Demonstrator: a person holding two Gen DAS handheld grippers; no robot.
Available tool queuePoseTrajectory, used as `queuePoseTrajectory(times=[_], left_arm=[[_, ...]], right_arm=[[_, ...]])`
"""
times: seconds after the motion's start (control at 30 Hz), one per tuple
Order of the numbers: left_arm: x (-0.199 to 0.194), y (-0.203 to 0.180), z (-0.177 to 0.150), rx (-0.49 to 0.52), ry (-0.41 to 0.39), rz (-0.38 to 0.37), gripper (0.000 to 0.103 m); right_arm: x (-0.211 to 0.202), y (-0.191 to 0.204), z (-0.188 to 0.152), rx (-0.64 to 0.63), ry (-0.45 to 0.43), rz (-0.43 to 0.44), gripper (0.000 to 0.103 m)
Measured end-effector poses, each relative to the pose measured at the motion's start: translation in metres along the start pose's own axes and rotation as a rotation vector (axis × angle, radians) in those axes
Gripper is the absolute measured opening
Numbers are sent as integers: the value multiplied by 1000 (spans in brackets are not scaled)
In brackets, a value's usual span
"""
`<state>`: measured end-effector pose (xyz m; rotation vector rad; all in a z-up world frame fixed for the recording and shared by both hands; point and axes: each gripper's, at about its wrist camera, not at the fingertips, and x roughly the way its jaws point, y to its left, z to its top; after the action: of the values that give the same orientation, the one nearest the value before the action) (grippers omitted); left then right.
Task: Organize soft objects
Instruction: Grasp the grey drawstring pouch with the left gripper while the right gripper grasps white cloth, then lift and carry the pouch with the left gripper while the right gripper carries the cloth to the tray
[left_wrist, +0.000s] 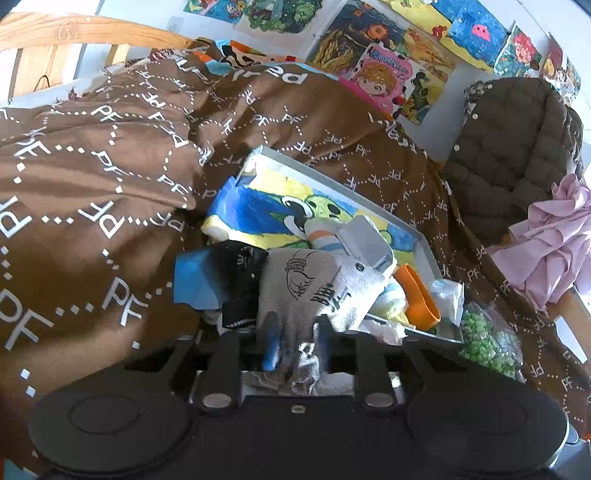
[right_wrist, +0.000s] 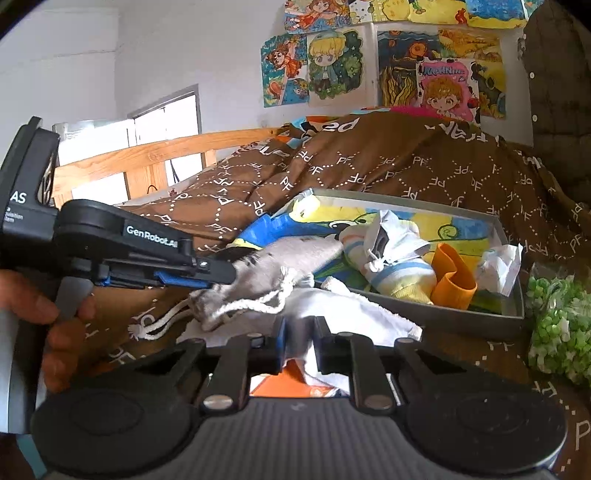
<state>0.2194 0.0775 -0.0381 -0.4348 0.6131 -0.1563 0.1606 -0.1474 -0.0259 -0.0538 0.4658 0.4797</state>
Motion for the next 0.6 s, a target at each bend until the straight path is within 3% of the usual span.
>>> queuePoseTrajectory(times=[0.07, 0.17, 0.3, 0.6], left_arm=[[2, 0, -1, 1, 17, 0, 34], [5, 0, -2, 14, 37, 4, 22], [1, -5, -1, 23, 31, -3, 14], [-31, -13, 0, -64, 12, -44, 12]], right_arm=[[0, 2, 1, -4, 2, -2, 8], [-3, 2, 1, 5, 14, -3, 4], [-13, 2, 2, 14, 16, -14, 3], [-57, -14, 19, 105, -58, -59, 2]])
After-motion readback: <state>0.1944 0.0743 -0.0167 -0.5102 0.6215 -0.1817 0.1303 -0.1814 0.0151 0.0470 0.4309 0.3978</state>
